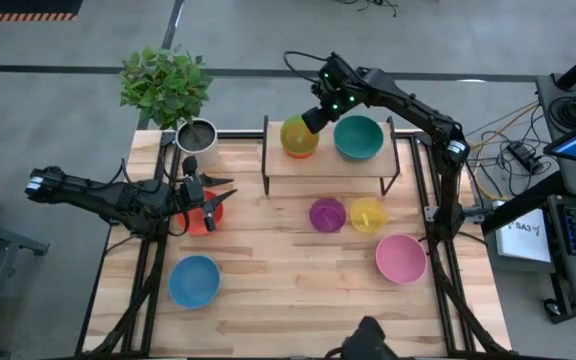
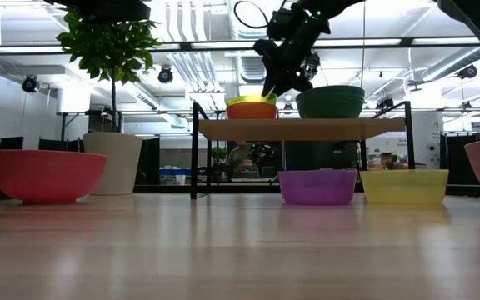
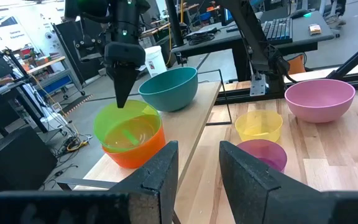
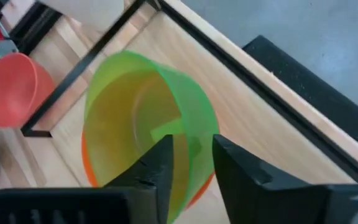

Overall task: Place and stack bowls onto a shelf
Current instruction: Stack the small green bowl on top of the small orange bowl on the shelf

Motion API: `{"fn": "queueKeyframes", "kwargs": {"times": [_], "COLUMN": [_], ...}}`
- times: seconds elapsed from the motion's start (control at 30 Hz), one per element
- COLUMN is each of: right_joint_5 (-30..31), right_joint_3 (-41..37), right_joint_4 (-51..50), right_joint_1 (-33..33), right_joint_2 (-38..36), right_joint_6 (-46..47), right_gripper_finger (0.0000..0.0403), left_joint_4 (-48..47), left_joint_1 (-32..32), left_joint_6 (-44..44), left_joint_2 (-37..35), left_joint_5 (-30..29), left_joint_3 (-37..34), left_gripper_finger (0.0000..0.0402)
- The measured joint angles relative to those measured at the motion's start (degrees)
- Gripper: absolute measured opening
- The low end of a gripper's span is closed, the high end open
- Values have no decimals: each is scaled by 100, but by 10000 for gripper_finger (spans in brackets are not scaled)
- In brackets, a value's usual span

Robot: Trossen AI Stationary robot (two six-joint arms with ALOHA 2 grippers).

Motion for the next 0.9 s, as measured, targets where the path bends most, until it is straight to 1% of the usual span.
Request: {"fn": "queueKeyframes", "kwargs": {"times": [0.13,0.27,0.37,0.43,0.53,0.57,0.9], "right_joint_5": [1,4,263,490,502,499,506], "right_joint_3": [2,150,175,160,108,99,-66], "right_joint_4": [244,417,675,756,908,905,965], "right_joint_1": [0,0,12,24,50,63,90], "right_joint_2": [-22,-38,-52,-52,-30,-16,13], "right_joint_6": [0,-119,-383,-582,-757,-794,-799], "right_gripper_finger": [123,126,107,80,27,19,9], "left_joint_4": [1,0,1,1,-1,-1,-1], "left_joint_1": [-1,0,1,0,0,1,1], "left_joint_6": [0,0,0,10,37,37,51], "left_joint_2": [0,0,0,0,0,0,0], "left_joint_5": [0,0,0,0,0,0,0], "left_joint_3": [0,0,0,0,0,0,0], "left_gripper_finger": [100,100,100,100,100,100,100]}}
